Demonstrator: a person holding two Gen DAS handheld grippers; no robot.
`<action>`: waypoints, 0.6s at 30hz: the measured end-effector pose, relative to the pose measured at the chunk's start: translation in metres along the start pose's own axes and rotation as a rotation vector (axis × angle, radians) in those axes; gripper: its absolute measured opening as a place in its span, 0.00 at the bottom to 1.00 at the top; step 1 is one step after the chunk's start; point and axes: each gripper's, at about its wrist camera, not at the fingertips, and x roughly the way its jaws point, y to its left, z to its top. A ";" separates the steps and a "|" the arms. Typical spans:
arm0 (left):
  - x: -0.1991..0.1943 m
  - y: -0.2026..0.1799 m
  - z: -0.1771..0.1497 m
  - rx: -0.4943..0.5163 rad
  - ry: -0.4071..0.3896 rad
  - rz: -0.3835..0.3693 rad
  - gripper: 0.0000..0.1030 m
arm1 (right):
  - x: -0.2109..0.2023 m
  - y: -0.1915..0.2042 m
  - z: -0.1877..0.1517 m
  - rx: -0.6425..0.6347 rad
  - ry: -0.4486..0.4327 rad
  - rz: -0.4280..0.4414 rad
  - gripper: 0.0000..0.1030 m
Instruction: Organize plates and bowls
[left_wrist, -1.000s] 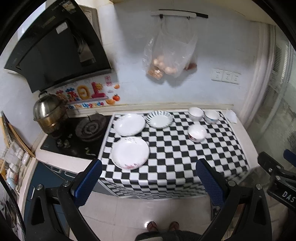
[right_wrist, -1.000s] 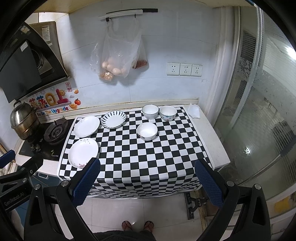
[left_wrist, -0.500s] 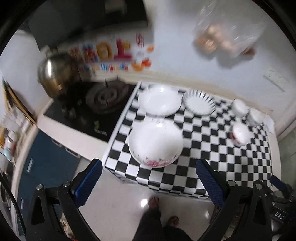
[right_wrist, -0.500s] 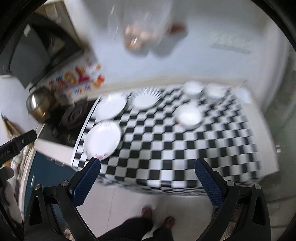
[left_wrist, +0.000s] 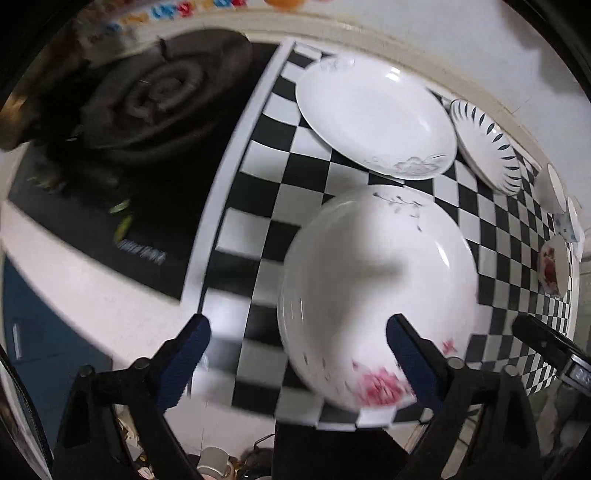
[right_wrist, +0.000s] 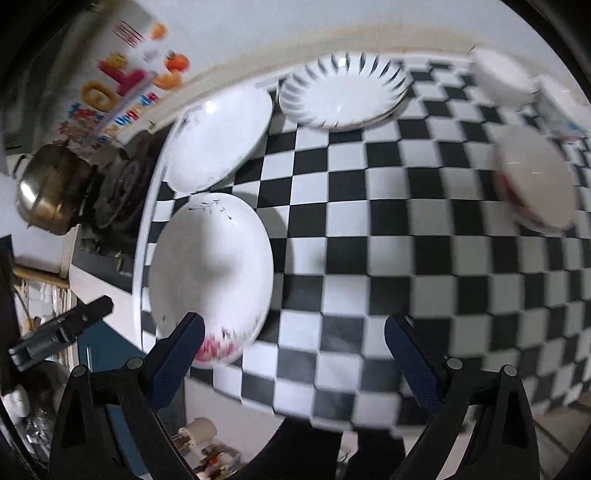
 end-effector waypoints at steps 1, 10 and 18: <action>0.008 0.003 0.007 0.011 0.014 -0.019 0.81 | 0.010 0.002 0.005 0.006 0.019 -0.001 0.91; 0.060 -0.002 0.036 0.139 0.137 -0.059 0.42 | 0.095 0.013 0.040 0.061 0.171 0.031 0.49; 0.052 -0.010 0.031 0.168 0.155 -0.084 0.35 | 0.113 0.026 0.042 0.071 0.216 0.054 0.21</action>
